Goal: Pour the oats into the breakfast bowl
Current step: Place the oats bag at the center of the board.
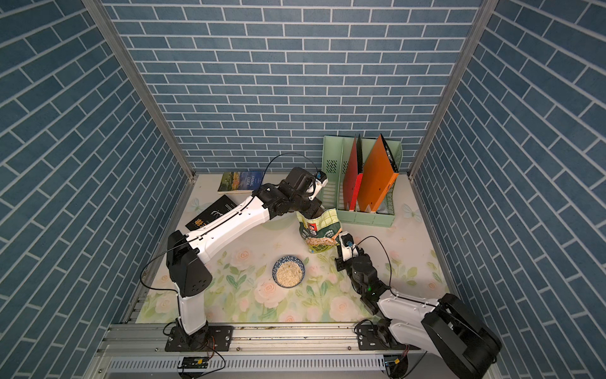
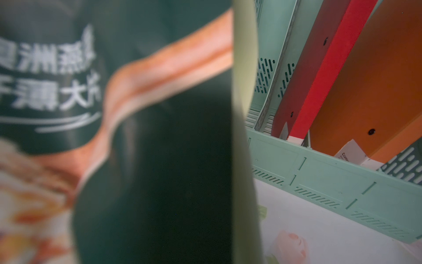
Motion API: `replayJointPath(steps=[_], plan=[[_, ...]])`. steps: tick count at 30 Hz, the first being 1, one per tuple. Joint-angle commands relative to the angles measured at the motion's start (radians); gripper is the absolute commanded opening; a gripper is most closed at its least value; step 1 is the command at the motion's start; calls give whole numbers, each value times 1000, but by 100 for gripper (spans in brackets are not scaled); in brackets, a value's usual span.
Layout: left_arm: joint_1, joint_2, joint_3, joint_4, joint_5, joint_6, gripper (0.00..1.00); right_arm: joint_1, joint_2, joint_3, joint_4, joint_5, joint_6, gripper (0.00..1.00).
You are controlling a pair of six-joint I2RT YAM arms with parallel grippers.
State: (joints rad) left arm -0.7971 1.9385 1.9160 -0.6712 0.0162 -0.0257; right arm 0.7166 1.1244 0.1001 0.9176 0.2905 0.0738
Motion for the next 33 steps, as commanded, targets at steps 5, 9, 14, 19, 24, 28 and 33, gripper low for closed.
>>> replayJointPath(steps=[5,9,14,19,24,28,33], plan=[[86,9,113,170,-225,-10,0,-8,45,-59,8,15,236,14],[86,20,123,169,-200,-19,0,-8,57,-85,17,16,283,28],[84,25,121,170,-152,-43,0,-6,72,-89,5,-14,305,44],[73,4,60,201,-97,-78,0,-6,77,-93,-3,-36,326,48],[65,12,48,206,-66,-102,0,-6,62,-93,-23,-54,325,50],[60,20,39,206,-57,-108,0,-7,19,-78,-34,-97,297,54],[54,22,40,202,-33,-121,0,-7,-58,-6,-81,-129,270,76]])
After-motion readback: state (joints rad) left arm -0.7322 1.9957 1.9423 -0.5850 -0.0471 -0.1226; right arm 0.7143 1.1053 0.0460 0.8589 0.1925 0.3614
